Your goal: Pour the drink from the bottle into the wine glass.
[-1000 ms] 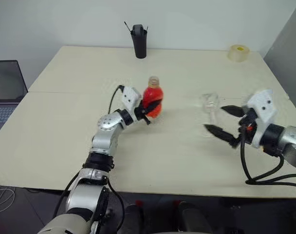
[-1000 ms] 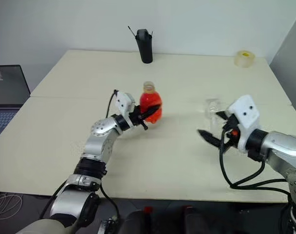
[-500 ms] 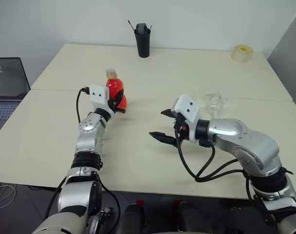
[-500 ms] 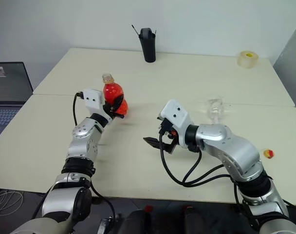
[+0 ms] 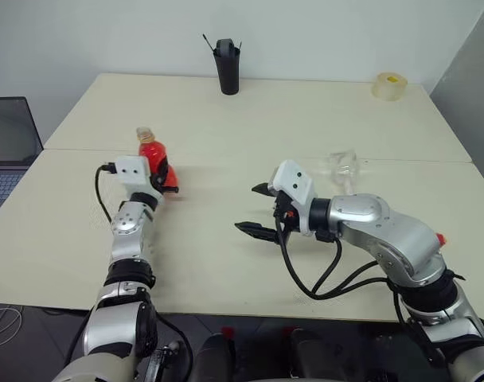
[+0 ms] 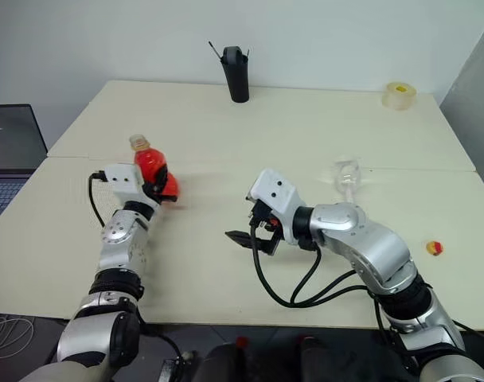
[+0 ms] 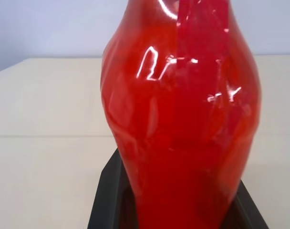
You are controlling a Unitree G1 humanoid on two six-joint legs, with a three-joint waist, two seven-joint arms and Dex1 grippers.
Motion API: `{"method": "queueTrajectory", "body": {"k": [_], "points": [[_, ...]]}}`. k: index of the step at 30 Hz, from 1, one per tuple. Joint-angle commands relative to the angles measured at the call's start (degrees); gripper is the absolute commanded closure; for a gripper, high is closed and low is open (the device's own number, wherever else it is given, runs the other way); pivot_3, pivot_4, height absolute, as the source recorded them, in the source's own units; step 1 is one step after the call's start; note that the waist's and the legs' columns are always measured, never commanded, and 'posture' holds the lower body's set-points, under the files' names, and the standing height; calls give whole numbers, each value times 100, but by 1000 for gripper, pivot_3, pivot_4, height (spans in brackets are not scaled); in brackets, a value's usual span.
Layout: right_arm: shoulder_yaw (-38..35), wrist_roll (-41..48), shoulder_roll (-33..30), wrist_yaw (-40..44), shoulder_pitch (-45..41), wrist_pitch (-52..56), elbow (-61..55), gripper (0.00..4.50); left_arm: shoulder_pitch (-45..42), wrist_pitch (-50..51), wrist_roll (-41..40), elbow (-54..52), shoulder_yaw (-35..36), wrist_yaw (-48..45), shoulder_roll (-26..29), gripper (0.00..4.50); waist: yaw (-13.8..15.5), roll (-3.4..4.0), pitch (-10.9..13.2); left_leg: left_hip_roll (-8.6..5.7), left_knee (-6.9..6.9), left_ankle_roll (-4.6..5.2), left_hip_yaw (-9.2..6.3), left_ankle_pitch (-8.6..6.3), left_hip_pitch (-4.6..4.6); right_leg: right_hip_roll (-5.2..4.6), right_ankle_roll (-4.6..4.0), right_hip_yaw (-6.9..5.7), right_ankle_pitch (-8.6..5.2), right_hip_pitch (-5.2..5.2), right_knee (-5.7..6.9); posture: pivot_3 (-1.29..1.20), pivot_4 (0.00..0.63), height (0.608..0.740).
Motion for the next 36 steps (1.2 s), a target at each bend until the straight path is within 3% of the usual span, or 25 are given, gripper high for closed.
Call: {"method": "queueTrajectory", "body": {"k": [1, 16, 28, 36], "points": [[-25, -56, 12, 105, -102, -140, -86, 0, -99, -282, -40, 134, 136, 99, 85, 3762, 3, -1, -1, -1, 0, 0, 0, 0, 0, -1, 0, 0, 0, 0, 0, 0, 150, 740], [-17, -197, 71, 197, -114, -232, 32, 0, -224, -324, -133, 727, 304, 314, 83, 3762, -10, -2, -3, 0, 0, 1, 4, -1, 5, 1, 0, 2, 0, 0, 6, 0, 150, 740], [-32, -336, 107, 251, -124, -281, 99, 0, -103, -174, -137, 598, 341, 444, 178, 7, -17, -2, -5, 0, -1, 1, 6, -1, 7, 1, 0, 2, 0, 0, 6, 0, 150, 740], [-40, -416, 139, 287, -138, -316, 139, 0, 102, -68, -192, 286, 325, 381, 117, 7, -20, -2, -6, 1, -1, 0, 7, 0, 8, 1, 0, 4, 0, 0, 7, 0, 150, 740]]}}
